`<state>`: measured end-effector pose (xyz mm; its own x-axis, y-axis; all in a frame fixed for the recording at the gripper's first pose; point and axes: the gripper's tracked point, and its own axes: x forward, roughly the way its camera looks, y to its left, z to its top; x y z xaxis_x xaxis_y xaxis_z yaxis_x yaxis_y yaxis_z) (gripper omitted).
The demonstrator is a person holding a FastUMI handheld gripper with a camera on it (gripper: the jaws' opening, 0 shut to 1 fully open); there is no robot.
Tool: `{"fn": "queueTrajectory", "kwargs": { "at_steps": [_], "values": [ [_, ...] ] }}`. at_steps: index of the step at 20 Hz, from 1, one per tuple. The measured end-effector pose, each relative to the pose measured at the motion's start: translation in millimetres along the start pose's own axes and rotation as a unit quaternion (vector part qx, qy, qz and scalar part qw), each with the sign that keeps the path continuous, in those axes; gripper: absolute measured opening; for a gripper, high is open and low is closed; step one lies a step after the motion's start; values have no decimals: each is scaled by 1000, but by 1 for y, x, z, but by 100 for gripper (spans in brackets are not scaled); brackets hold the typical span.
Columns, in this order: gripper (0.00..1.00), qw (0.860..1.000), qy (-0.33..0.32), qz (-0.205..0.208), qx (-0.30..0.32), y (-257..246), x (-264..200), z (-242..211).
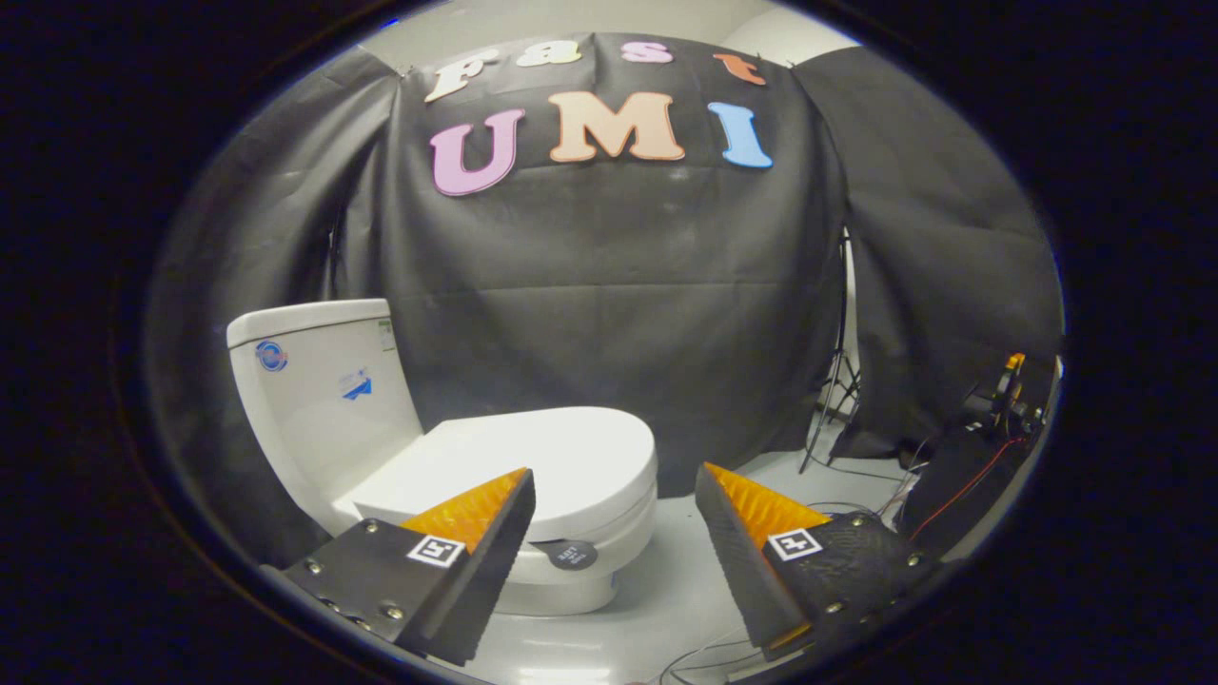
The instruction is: Open the toilet lid.
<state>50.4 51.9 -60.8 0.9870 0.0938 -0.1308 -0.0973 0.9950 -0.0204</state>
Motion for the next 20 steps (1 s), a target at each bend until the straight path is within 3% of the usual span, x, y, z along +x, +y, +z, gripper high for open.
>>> {"fn": "queueTrajectory", "kwargs": {
  "at_steps": [3,8,10,15,18,20],
  "values": [
    [100,999,38,13,12,9,18,-22],
    [100,987,124,2,102,5,47,-68],
    [100,972,174,-6,156,1,54,-94],
    [89,914,253,-11,317,10,67,-141],
    [82,894,270,-11,358,11,71,-150],
    [82,888,271,4,370,19,75,-151]
  ]
}}
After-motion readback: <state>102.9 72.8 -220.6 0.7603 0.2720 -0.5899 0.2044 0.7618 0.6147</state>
